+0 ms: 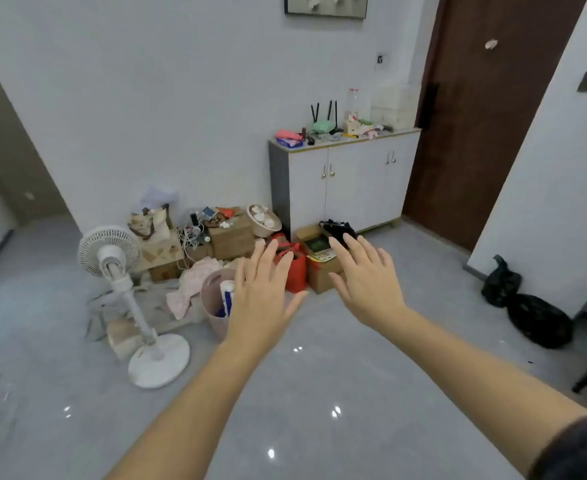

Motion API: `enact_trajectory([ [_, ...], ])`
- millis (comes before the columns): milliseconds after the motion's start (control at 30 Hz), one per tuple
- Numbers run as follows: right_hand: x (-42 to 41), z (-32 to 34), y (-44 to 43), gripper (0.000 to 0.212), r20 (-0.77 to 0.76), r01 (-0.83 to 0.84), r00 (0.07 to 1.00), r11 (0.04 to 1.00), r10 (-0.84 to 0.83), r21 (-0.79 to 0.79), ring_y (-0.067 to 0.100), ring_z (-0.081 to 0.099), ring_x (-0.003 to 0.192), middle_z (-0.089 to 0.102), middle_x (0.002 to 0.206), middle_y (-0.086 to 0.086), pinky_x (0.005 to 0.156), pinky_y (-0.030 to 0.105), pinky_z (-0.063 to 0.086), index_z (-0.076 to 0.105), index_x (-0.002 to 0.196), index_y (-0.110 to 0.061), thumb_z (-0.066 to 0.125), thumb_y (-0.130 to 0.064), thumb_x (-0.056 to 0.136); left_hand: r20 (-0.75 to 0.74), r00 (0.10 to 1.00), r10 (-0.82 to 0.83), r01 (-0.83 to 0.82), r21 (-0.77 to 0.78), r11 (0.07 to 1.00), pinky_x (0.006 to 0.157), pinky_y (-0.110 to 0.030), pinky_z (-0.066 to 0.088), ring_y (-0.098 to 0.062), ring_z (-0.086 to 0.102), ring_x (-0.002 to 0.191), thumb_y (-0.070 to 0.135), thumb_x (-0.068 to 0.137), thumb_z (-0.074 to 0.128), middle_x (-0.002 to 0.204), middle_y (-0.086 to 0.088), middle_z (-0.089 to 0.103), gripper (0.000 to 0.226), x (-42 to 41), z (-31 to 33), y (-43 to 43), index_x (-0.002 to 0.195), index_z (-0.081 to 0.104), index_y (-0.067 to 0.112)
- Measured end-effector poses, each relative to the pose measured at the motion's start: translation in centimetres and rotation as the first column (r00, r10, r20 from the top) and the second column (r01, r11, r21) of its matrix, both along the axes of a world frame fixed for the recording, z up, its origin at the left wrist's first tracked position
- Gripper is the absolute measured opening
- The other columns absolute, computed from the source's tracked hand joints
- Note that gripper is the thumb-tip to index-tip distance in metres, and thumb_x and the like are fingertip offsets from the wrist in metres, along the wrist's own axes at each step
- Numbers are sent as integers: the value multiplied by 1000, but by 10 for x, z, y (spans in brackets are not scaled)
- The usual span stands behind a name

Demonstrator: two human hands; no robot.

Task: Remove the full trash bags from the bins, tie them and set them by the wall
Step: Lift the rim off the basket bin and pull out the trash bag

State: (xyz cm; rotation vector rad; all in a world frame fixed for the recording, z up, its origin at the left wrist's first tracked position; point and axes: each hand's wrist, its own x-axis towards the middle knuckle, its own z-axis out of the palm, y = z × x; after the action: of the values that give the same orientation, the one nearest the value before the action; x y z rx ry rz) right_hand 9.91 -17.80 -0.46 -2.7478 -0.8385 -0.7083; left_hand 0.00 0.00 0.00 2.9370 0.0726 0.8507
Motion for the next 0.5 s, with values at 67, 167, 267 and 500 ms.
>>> enact_trajectory([
  [67, -10, -12, 21, 58, -49, 4, 999, 999, -6, -35, 30, 36, 137, 41, 147, 6, 104, 50, 34, 33, 145, -24, 38, -44, 91, -84, 996, 22, -22, -2, 1000, 112, -49, 26, -27, 25, 143, 60, 85, 30, 152, -7, 33, 67, -13, -16, 19, 138, 42, 20],
  [167, -33, -40, 53, 58, -93, 15, 995, 996, -22, -84, 30, 37, 136, 43, 146, 7, 103, 50, 35, 34, 145, -23, 38, -44, 92, -111, 993, 28, -31, -21, 999, 113, -48, 25, -27, 26, 142, 61, 84, 28, 151, -7, 34, 69, -41, -43, 52, 139, 41, 21],
  [267, -65, -65, 92, 59, -163, 23, 986, 995, -39, -102, 29, 34, 138, 39, 149, 7, 104, 49, 35, 30, 146, -24, 47, -42, 93, -114, 993, 17, -22, -43, 999, 110, -49, 29, -30, 35, 138, 55, 84, 42, 147, -10, 40, 63, -78, -60, 94, 136, 43, 19],
  [500, -154, -110, 203, 60, -319, -36, 948, 987, -16, -155, 27, 29, 141, 34, 151, 6, 109, 48, 30, 22, 148, -28, 43, -44, 94, -232, 972, 49, -69, -80, 994, 105, -55, 37, -32, 38, 136, 53, 84, 52, 145, -11, 43, 62, -182, -102, 218, 133, 49, 15],
])
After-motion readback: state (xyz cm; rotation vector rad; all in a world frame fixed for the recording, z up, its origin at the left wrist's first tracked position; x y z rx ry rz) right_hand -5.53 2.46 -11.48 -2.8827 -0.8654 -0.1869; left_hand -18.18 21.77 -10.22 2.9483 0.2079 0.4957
